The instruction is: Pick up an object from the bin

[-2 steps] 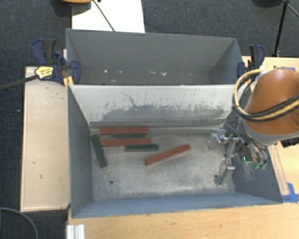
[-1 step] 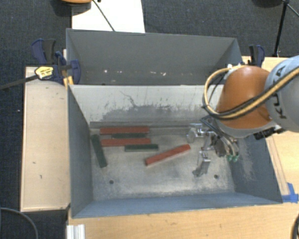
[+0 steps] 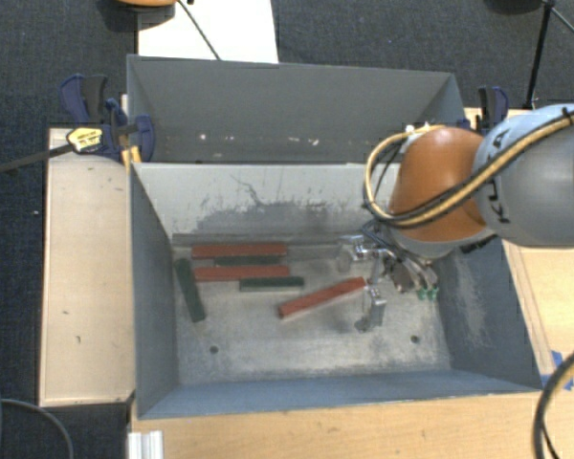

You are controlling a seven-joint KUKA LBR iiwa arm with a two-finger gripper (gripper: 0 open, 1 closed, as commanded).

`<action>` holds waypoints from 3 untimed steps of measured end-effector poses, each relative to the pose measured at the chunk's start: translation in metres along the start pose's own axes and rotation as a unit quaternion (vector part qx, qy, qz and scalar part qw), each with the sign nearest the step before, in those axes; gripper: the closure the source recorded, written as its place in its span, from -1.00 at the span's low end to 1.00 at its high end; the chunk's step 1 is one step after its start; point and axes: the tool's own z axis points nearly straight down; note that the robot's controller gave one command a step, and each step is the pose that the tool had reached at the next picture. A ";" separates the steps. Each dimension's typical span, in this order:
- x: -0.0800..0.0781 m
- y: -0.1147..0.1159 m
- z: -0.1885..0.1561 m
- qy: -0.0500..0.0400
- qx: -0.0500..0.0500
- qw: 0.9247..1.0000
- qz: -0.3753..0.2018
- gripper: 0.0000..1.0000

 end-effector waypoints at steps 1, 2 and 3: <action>0.005 0.071 0.026 0.003 0.000 0.993 0.118 1.00; 0.005 0.071 0.026 0.003 0.001 0.993 0.117 1.00; -0.026 0.063 -0.183 -0.002 0.001 0.994 0.111 1.00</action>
Offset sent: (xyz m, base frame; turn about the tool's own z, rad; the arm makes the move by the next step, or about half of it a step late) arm 0.0000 0.0000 0.0000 0.0000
